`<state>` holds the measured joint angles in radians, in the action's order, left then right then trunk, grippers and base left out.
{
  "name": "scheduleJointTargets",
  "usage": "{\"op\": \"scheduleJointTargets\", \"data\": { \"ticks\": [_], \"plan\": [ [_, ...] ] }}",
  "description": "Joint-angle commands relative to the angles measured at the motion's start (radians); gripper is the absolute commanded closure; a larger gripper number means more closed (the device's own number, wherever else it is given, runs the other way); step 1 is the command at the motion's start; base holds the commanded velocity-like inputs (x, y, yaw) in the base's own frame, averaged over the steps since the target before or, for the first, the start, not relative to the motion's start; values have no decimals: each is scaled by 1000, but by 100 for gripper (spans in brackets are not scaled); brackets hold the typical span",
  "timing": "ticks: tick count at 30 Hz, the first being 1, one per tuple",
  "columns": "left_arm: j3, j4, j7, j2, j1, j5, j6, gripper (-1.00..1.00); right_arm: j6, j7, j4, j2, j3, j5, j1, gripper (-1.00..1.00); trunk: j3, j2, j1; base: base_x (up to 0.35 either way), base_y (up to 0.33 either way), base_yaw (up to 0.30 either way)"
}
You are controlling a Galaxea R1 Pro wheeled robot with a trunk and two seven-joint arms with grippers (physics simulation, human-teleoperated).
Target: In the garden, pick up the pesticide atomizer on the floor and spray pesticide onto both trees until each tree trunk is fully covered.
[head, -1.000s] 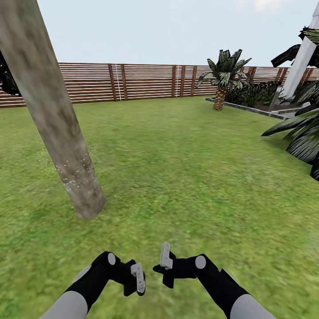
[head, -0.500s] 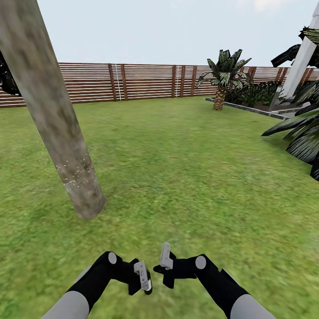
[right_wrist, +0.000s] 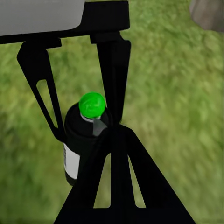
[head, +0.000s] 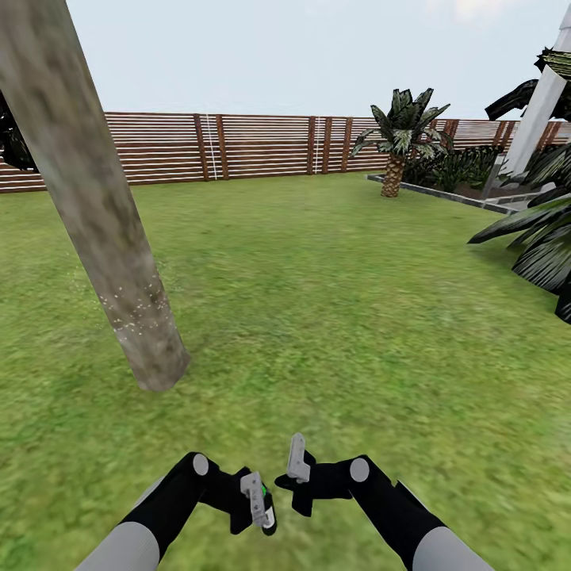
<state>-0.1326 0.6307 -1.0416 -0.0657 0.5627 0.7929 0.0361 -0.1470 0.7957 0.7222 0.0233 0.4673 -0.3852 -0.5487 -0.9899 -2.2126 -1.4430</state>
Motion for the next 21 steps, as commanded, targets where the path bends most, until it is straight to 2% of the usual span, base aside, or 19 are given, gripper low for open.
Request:
{"op": "scheduleJointTargets", "data": {
  "ticks": [1,5,10,19,21],
  "plan": [
    [1,1,-3,0,0,6,9,100,-8,0,0,0,-1,-11,0,100,-1,0,0,0,0,0],
    [4,1,-4,0,0,5,14,100,-9,0,1,0,-1,-11,0,100,-1,0,0,0,0,0],
    [3,1,-5,-1,0,-21,17,100,-9,0,2,0,-1,-11,0,100,-1,0,0,0,0,0],
    [2,5,-5,-6,0,-29,15,100,-11,0,2,-2,-1,-11,0,100,-1,0,0,0,0,0],
    [3,5,-4,-8,0,-42,15,100,-11,0,2,-2,-1,-11,0,100,-1,0,0,0,0,0]
  ]
}}
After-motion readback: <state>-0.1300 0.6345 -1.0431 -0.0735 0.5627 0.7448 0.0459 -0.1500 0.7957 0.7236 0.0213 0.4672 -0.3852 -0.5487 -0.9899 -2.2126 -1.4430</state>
